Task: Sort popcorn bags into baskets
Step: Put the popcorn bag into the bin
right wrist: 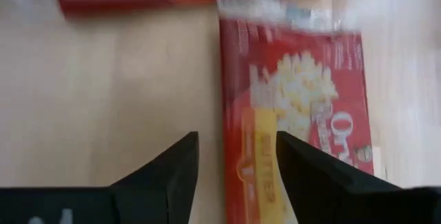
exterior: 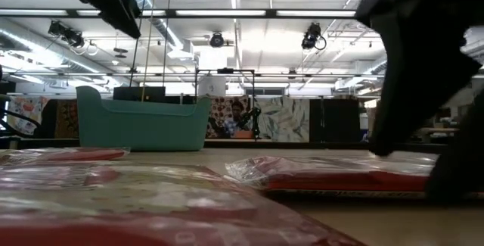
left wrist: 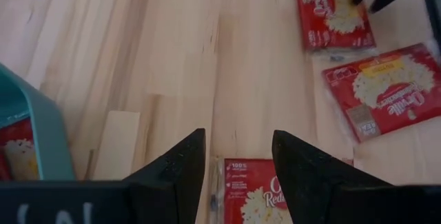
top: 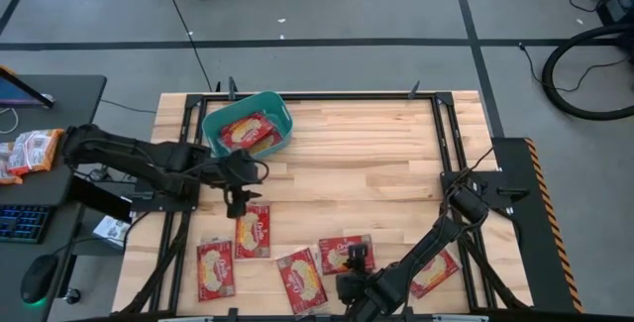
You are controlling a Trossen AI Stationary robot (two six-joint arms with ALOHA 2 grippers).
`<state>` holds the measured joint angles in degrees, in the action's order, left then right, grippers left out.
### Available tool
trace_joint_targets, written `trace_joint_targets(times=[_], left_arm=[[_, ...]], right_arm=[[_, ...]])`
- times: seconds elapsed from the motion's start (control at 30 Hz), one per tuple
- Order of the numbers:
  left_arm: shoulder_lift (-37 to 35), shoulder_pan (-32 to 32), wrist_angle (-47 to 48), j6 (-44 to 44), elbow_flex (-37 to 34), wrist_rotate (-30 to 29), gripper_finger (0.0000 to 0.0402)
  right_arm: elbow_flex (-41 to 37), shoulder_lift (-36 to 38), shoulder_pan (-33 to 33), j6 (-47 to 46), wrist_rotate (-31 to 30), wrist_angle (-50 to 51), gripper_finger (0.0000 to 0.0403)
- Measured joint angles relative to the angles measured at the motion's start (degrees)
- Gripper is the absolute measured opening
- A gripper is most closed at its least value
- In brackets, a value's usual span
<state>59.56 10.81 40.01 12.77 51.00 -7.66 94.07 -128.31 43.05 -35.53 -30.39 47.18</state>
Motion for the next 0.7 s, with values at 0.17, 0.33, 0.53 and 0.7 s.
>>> trace_joint_targets(times=[0.17,0.33,0.53,0.7], left_arm=[[-2.76,0.0,0.37,0.4,0.0,0.0,0.0172],[-4.95,0.03,0.33,1.62,0.0,-0.02,0.0172],[-6.4,0.09,0.33,1.85,0.0,0.01,0.0172],[-6.46,0.83,0.33,2.22,0.0,0.0,0.0172]], right_arm=[[-2.26,0.06,0.04,-0.77,-1.17,-1.19,0.0198],[-3.02,0.09,0.11,-0.48,-2.62,-1.33,0.0187],[-3.81,0.13,0.07,0.62,-2.82,-1.37,0.0123],[-3.99,0.12,-0.07,1.35,-2.89,-0.68,0.0045]])
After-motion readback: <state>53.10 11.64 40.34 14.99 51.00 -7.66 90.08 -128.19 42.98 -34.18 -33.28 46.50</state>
